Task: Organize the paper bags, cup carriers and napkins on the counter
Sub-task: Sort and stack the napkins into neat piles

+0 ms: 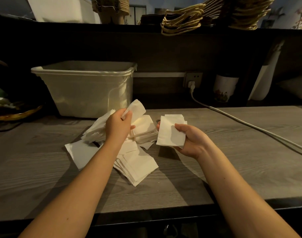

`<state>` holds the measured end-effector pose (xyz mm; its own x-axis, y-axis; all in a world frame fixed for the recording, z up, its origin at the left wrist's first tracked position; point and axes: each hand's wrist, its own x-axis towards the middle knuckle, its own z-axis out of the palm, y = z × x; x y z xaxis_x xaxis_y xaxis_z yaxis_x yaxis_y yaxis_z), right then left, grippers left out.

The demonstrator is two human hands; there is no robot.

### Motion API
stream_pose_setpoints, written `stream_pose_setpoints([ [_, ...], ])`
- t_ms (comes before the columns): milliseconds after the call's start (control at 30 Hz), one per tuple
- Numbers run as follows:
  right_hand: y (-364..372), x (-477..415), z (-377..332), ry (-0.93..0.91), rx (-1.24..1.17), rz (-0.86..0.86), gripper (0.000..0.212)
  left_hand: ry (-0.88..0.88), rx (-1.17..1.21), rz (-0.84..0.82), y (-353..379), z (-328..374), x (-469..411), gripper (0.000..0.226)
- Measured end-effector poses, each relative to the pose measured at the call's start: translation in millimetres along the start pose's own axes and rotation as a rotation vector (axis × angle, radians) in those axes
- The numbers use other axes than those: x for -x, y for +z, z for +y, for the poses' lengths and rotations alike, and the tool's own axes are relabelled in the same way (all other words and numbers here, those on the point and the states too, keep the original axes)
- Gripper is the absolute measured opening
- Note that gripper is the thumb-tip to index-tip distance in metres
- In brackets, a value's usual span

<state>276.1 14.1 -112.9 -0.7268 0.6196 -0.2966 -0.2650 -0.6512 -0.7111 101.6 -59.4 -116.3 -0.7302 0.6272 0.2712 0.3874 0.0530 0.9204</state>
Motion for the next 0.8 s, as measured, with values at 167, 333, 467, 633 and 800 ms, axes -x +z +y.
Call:
stream_pose_setpoints([
  [167, -1.3, -7.2, 6.1, 0.092, -0.026, -0.060, 0.033, 0.046, 0.099, -0.013, 1.9, 7.0, 5.7, 0.017],
  [333, -0.9, -17.4, 15.1, 0.130, 0.045, 0.027, 0.033, 0.402, -0.054, -0.132, 10.6, 8.3, 23.1, 0.026],
  [467, -0.2, -15.0, 11.7, 0.137, -0.010, 0.019, 0.036, 0.662, -0.158, -0.307, 18.7, 2.0, 29.5, 0.029],
  [633, -1.3, -11.4, 6.5, 0.106, -0.055, -0.079, 0.039, 0.726, -0.113, -0.389, 19.3, 1.1, 29.9, 0.027],
  [800, 1.7, -5.3, 5.1, 0.073, -0.062, -0.138, 0.033, 0.729, -0.107, -0.458, 18.6, 0.5, 30.4, 0.021],
])
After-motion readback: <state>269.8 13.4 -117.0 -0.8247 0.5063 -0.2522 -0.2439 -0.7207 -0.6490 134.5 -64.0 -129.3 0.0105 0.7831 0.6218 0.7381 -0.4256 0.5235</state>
